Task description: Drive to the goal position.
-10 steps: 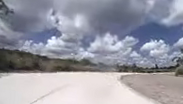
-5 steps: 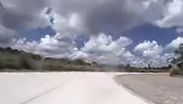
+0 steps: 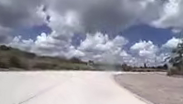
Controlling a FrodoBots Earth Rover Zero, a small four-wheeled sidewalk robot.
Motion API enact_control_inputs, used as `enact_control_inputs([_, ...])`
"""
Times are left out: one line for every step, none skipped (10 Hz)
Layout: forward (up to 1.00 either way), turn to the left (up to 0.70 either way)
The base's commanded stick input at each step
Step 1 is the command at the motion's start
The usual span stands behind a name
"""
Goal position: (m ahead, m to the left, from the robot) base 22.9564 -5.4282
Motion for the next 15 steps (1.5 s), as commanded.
enact_control_inputs([0.85,0.00])
enact_control_inputs([0.85,0.00])
enact_control_inputs([0.85,0.00])
enact_control_inputs([0.85,0.00])
enact_control_inputs([0.85,0.00])
enact_control_inputs([0.85,0.00])
enact_control_inputs([0.85,0.00])
enact_control_inputs([0.85,0.00])
enact_control_inputs([0.85,0.00])
enact_control_inputs([0.85,0.00])
enact_control_inputs([0.85,0.00])
enact_control_inputs([0.85,0.00])
enact_control_inputs([0.85,0.00])
enact_control_inputs([0.85,0.00])
enact_control_inputs([0.85,0.00])
